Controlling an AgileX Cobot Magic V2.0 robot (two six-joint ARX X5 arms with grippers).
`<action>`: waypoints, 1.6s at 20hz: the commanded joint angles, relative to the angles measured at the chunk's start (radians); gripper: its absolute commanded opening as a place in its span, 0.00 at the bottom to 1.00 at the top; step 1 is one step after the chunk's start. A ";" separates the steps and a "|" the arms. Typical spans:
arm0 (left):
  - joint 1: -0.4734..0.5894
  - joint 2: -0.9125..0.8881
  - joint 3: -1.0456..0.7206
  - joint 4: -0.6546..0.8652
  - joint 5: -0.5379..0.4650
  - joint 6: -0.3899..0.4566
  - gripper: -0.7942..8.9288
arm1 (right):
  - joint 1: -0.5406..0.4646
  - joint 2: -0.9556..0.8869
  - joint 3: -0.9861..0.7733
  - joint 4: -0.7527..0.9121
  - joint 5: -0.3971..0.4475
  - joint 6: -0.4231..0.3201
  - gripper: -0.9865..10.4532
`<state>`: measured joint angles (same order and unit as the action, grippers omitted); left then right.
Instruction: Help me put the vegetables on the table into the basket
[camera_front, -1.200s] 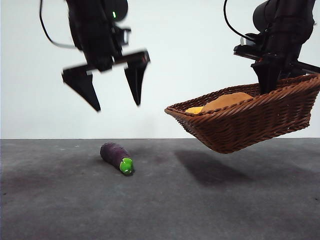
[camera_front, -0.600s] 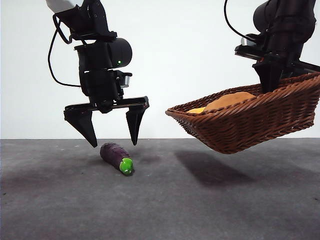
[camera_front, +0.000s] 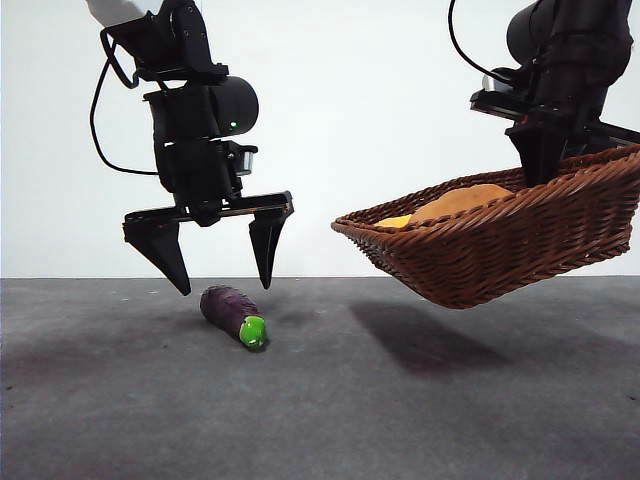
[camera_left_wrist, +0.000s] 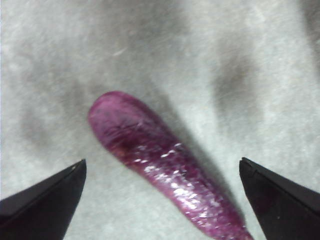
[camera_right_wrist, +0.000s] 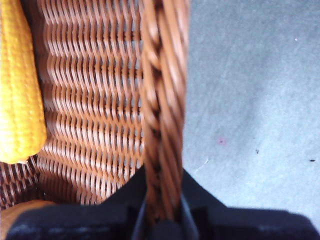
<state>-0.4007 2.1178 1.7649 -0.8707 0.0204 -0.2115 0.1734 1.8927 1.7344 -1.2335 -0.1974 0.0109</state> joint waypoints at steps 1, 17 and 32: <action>0.006 0.043 -0.008 0.002 0.006 0.006 0.62 | 0.002 -0.011 0.002 0.001 -0.008 -0.004 0.08; 0.014 0.066 -0.007 -0.007 0.063 0.087 0.10 | 0.002 -0.011 0.001 -0.019 -0.007 -0.005 0.08; -0.090 -0.337 -0.007 0.093 0.541 -0.020 0.10 | 0.021 -0.011 0.001 -0.029 -0.181 0.011 0.08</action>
<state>-0.4885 1.7660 1.7622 -0.7769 0.5575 -0.2119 0.1917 1.8927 1.7344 -1.2617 -0.3603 0.0162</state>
